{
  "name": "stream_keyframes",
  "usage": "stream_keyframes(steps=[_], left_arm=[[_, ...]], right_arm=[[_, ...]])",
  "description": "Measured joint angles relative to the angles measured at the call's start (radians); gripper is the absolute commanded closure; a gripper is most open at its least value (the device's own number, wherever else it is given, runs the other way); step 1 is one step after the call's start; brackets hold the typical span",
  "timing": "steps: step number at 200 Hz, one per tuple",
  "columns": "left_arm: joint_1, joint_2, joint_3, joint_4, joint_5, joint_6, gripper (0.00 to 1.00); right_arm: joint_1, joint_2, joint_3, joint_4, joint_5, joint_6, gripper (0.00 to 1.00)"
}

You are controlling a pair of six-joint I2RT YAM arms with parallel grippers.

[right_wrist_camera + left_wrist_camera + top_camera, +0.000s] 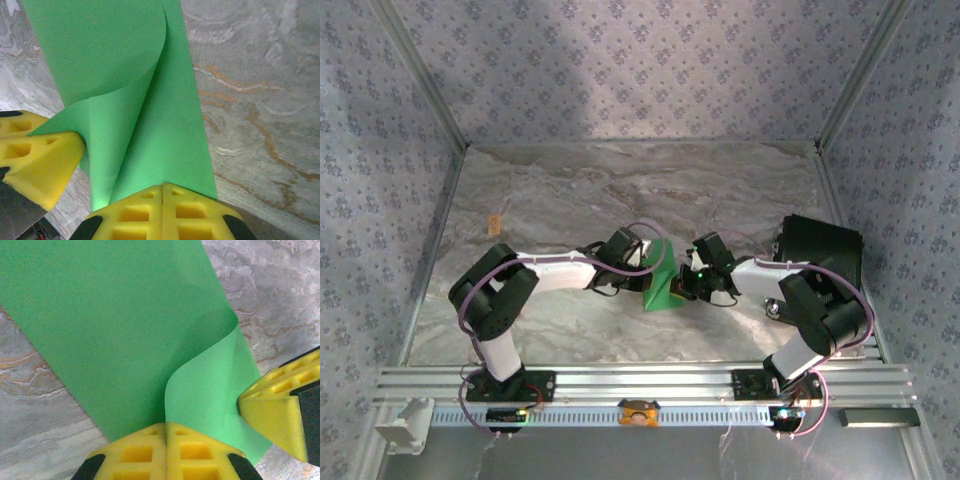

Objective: Fold a paper plane with a square sheet of paper (pick it up from the middle)
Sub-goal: Fold the triangle a second time at the center of the table.

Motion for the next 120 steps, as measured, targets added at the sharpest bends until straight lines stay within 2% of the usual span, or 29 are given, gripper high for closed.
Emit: stream_keyframes(steps=[120], left_arm=[[0.0,0.0,-0.011,0.006,-0.008,-0.003,0.95]], right_arm=[[-0.002,0.0,0.0,0.0,-0.003,0.0,0.94]])
